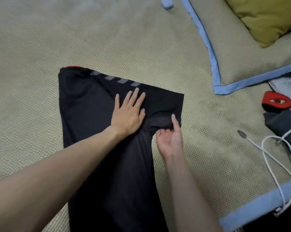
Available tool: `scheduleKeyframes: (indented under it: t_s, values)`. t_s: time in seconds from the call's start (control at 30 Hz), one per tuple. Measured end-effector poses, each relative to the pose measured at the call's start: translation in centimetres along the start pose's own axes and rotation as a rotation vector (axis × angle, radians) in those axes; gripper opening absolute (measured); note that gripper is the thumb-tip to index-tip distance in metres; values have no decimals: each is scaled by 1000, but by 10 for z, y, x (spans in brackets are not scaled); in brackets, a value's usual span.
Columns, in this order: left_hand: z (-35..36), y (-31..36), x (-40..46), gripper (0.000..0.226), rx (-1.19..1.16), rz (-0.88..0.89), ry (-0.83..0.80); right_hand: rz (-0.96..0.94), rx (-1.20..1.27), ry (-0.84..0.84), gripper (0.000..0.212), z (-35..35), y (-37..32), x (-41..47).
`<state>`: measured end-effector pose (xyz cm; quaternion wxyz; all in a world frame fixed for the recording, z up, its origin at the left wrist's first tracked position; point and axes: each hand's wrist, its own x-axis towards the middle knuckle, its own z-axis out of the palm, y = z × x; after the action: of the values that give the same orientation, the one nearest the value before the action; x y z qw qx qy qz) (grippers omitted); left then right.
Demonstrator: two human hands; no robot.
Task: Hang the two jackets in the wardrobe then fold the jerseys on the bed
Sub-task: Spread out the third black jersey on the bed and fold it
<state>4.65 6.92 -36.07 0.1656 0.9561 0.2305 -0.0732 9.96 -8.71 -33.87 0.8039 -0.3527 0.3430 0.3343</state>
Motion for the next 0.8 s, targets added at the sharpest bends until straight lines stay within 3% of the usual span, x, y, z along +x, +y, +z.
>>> scheduleKeyframes:
  t_s: [0.07, 0.17, 0.23, 0.3, 0.37, 0.43, 0.53, 0.6, 0.67, 0.73, 0.8]
  values:
    - [23, 1, 7, 61, 76, 12, 59, -65, 13, 9, 45, 8, 3, 14]
    - [42, 0, 5, 61, 130, -4, 203, -189, -17, 274, 51, 20, 7, 29]
    - [41, 0, 6, 61, 135, 5, 223, -275, -91, 425, 38, 28, 11, 30]
    - [36, 0, 7, 61, 127, 16, 212, -420, -211, 439, 24, 38, 13, 27]
    - [25, -3, 10, 58, 49, 41, 168, -663, -362, 343, 19, 49, 13, 19]
    - [9, -10, 9, 50, -278, 44, 187, -892, -681, 194, 23, 59, 14, 4]
    - [-31, -39, -7, 47, -824, -191, 479, -1040, -1137, -133, 23, 69, 27, -23]
    - [-50, -77, -27, 48, -905, -415, 609, -971, -1430, -463, 38, 67, 43, -33]
    - [-56, -114, -54, 43, -897, -588, 633, -727, -1835, -754, 69, 62, 55, -37]
    - [-55, -140, -76, 33, -933, -732, 628, -439, -2108, -820, 100, 54, 52, -38]
    - [-50, -152, -90, 25, -943, -803, 582, -479, -2039, -743, 98, 56, 36, -42]
